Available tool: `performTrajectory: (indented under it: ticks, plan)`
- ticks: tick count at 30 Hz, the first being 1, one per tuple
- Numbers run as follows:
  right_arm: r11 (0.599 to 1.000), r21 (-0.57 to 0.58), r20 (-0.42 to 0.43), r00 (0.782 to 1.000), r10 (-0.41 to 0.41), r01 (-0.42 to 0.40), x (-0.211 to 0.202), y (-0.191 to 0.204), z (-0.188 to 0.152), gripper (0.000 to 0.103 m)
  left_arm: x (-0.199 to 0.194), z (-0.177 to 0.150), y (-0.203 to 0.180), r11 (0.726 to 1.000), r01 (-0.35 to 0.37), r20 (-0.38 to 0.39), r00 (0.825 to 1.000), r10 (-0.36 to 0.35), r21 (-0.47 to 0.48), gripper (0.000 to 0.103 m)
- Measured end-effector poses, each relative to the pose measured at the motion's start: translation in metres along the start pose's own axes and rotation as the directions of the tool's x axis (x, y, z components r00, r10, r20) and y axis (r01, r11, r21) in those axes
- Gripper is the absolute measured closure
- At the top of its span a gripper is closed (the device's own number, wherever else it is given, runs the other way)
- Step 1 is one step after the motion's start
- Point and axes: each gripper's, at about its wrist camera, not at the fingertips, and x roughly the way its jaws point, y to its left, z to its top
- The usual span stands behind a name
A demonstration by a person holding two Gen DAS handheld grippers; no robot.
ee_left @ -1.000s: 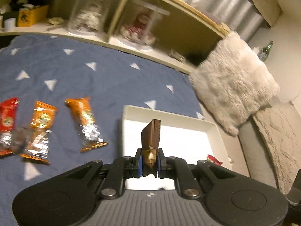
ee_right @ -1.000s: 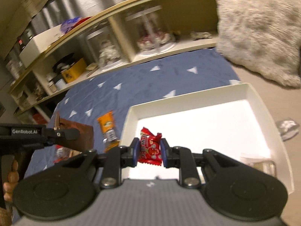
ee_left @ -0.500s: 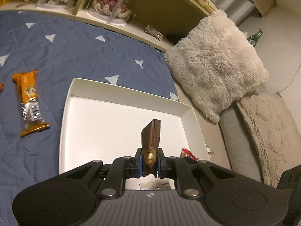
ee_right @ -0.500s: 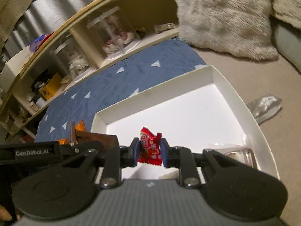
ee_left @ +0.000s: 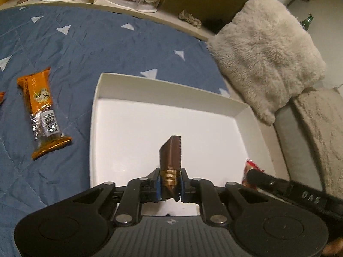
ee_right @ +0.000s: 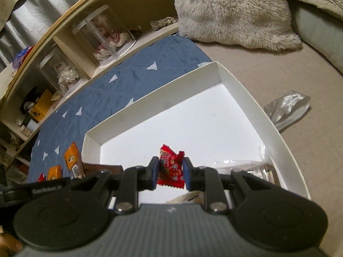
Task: Organize snacks
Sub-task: 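Lower both tools into the box and open them to release the snacks, then withdraw both tools from the box toward the remaining snacks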
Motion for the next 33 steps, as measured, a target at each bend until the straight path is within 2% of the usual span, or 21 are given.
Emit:
performTrajectory:
  ticks: [4, 6, 9, 12, 18, 19, 21, 22, 25, 27, 29, 33]
  plan:
    - [1.0, -0.001, -0.003, 1.0, -0.023, 0.023, 0.004, 0.0, 0.001, 0.075, -0.003, 0.002, 0.003, 0.998, -0.028, 0.008, 1.0, 0.028, 0.048, 0.076]
    - [0.999, 0.006, 0.0, 0.999, -0.034, 0.034, 0.005, -0.002, 0.002, 0.075, -0.007, 0.004, 0.004, 0.997, -0.039, 0.023, 0.999, 0.037, 0.061, 0.063]
    - [0.999, 0.012, 0.017, 0.999, -0.04, 0.04, 0.006, -0.004, 0.004, 0.075, -0.013, 0.008, 0.003, 0.992, -0.075, 0.045, 0.996, 0.071, 0.1, 0.053]
    - [0.999, 0.018, 0.025, 0.999, -0.045, 0.044, 0.01, -0.005, 0.007, 0.075, -0.018, 0.011, 0.003, 0.987, -0.106, 0.058, 0.993, 0.1, 0.125, 0.046]
    - [0.995, 0.024, 0.003, 0.995, -0.1, 0.1, 0.013, -0.006, 0.006, 0.072, -0.022, 0.011, 0.002, 0.98, -0.131, 0.046, 0.991, 0.125, 0.151, 0.041]
    - [0.995, 0.027, 0.001, 0.995, -0.099, 0.099, 0.013, -0.007, 0.006, 0.07, -0.022, 0.011, 0.001, 0.979, -0.132, 0.042, 0.991, 0.127, 0.156, 0.04]
    - [0.995, 0.028, -0.003, 0.995, -0.096, 0.096, 0.011, -0.007, 0.005, 0.051, -0.021, 0.009, 0.0, 0.978, -0.13, 0.03, 0.991, 0.127, 0.164, 0.038]
    - [0.995, 0.025, -0.002, 0.995, -0.096, 0.096, 0.009, -0.007, 0.004, 0.047, -0.021, 0.007, -0.001, 0.977, -0.13, 0.024, 0.992, 0.127, 0.168, 0.036]
    - [0.995, 0.007, 0.005, 0.995, -0.1, 0.1, 0.007, -0.003, 0.003, 0.04, -0.021, 0.003, -0.003, 0.974, -0.132, 0.01, 0.991, 0.133, 0.184, 0.032]
    - [0.995, -0.001, -0.001, 0.995, -0.095, 0.095, 0.006, -0.001, 0.002, 0.03, -0.022, 0.001, -0.004, 0.972, -0.133, 0.001, 0.991, 0.136, 0.192, 0.029]
    - [0.995, -0.02, -0.009, 0.996, -0.093, 0.093, 0.005, 0.001, 0.001, 0.025, -0.023, 0.001, -0.004, 0.971, -0.135, -0.003, 0.99, 0.138, 0.196, 0.028]
    - [0.99, -0.069, -0.025, 0.992, -0.124, 0.122, 0.003, 0.006, 0.0, 0.02, -0.026, 0.0, -0.005, 0.97, -0.139, -0.013, 0.989, 0.144, 0.198, 0.025]
